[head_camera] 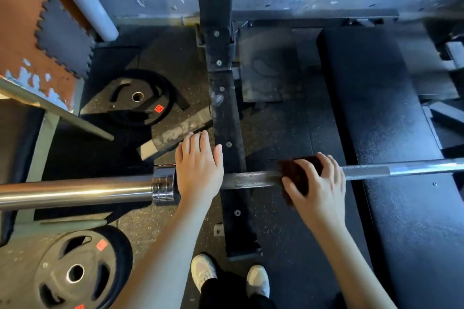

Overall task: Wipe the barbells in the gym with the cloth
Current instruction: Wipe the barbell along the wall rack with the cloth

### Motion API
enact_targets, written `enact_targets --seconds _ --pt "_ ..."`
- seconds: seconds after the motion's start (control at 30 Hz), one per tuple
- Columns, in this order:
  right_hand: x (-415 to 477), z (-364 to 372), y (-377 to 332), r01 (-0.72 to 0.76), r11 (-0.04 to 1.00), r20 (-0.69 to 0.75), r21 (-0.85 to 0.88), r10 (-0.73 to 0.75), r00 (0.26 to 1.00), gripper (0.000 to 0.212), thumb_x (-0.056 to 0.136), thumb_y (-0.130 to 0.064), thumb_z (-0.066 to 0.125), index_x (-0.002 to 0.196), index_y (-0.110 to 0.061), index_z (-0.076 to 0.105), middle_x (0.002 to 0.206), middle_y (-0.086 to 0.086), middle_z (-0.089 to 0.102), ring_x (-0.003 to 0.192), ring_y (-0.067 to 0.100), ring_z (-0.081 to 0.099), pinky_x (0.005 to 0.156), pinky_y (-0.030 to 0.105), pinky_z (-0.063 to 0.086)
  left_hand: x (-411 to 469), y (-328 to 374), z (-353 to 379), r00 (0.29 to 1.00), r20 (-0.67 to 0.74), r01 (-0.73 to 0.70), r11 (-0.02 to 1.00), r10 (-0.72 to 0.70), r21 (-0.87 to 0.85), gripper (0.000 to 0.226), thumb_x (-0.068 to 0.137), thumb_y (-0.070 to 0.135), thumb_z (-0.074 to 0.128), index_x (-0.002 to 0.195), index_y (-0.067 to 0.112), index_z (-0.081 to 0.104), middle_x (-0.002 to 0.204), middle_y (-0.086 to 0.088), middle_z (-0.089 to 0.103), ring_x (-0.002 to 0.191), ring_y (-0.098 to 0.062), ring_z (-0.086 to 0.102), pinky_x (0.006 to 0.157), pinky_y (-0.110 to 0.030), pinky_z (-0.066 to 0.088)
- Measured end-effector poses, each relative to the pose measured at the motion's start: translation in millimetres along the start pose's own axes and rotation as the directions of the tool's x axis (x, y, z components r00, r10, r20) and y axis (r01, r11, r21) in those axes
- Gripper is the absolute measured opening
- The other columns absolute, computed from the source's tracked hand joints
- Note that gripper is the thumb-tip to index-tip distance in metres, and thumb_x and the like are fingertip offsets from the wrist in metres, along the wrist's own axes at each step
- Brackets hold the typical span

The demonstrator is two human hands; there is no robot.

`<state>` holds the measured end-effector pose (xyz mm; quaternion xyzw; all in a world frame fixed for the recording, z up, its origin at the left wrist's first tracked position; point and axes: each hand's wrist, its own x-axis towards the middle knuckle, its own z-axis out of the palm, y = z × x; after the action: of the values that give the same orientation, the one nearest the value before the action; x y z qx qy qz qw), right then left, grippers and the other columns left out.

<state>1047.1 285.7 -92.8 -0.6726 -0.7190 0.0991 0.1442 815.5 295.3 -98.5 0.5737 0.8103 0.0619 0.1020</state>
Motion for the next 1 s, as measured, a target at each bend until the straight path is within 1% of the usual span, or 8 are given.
enact_targets --seconds 0.07,0.13,0.23,0.3,0.5,0.6,0.77,1.0 --pt "2 9 -14 -0.045 0.999 0.014 0.021 0.045 0.999 0.047 0.086 -0.048 0.046 0.111 -0.015 0.067 0.127 0.021 0.057 0.127 0.041 0.044 0.108 0.052 0.03 2 1 0 1.0 -0.01 -0.002 1.0 0.002 0.006 0.068 0.097 0.045 0.013 0.137 0.004 0.05 0.135 -0.012 0.055 0.13 -0.029 0.044 0.111 -0.045 0.035" --pt "4 15 -34 0.073 0.994 0.034 0.083 -0.076 0.996 0.041 0.088 -0.043 0.047 0.108 -0.012 0.068 0.115 0.014 0.065 0.117 0.038 0.054 0.103 0.051 0.038 4 2 -1 1.0 -0.011 0.004 1.0 -0.004 0.011 0.068 0.097 0.045 0.013 0.137 0.004 0.05 0.135 -0.012 0.055 0.13 -0.029 0.044 0.11 -0.044 0.034" --pt "0 12 -41 0.293 0.94 0.067 0.174 -0.308 0.949 0.033 0.085 -0.029 0.068 0.112 -0.011 0.066 0.115 0.009 0.066 0.112 0.031 0.058 0.1 0.046 0.046 6 1 -1 0.999 -0.032 0.006 1.0 -0.005 0.025 0.063 0.099 0.043 0.018 0.136 0.003 0.05 0.134 -0.013 0.055 0.128 -0.03 0.046 0.109 -0.045 0.036" --pt "4 3 -24 0.348 0.917 0.086 0.193 -0.369 0.925 0.039 0.074 -0.019 0.081 0.109 -0.008 0.066 0.114 0.009 0.066 0.11 0.03 0.059 0.096 0.045 0.051 6 2 -1 1.0 -0.012 0.004 1.0 -0.003 0.031 0.059 0.1 0.04 0.022 0.136 0.002 0.05 0.134 -0.014 0.055 0.129 -0.031 0.045 0.11 -0.046 0.035" --pt "13 -1 0 0.226 0.97 0.003 0.091 -0.227 0.974 0.053 0.064 -0.014 0.085 0.105 -0.004 0.054 0.099 0.014 0.057 0.09 0.033 0.052 0.075 0.044 0.051 -6 -19 -16 0.999 -0.024 -0.034 0.968 0.041 0.249 0.058 0.101 0.041 0.027 0.132 0.002 0.055 0.133 -0.014 0.057 0.13 -0.031 0.045 0.114 -0.049 0.025" --pt "11 15 -42 0.243 0.965 0.097 0.102 -0.253 0.963 0.062 0.072 -0.02 0.079 0.126 -0.002 0.054 0.108 0.017 0.058 0.096 0.035 0.054 0.082 0.047 0.051 -17 -33 -22 0.998 0.034 0.046 0.944 -0.06 0.326 0.066 0.1 0.045 0.016 0.127 0.004 0.06 0.125 -0.013 0.062 0.123 -0.031 0.05 0.112 -0.048 0.028" --pt "1 22 -59 0.478 0.871 0.223 0.117 -0.492 0.842 0.045 0.09 -0.041 0.052 0.128 -0.016 0.054 0.138 0.013 0.052 0.126 0.034 0.048 0.101 0.047 0.044 -13 -28 -21 0.996 0.041 0.059 0.953 -0.074 0.297 0.06 0.102 0.04 0.019 0.123 0.007 0.064 0.117 -0.01 0.067 0.115 -0.03 0.054 0.104 -0.045 0.037" --pt "8 11 -14 0.443 0.895 0.144 0.054 -0.446 0.883 0.039 0.092 -0.036 0.048 0.119 -0.009 0.057 0.124 0.015 0.06 0.122 0.036 0.053 0.114 0.046 0.029 -4 -29 -22 0.996 -0.027 0.093 0.981 -0.089 0.168 0.067 0.098 0.042 0.014 0.123 0.008 0.065 0.118 -0.009 0.068 0.116 -0.028 0.056 0.101 -0.045 0.042"
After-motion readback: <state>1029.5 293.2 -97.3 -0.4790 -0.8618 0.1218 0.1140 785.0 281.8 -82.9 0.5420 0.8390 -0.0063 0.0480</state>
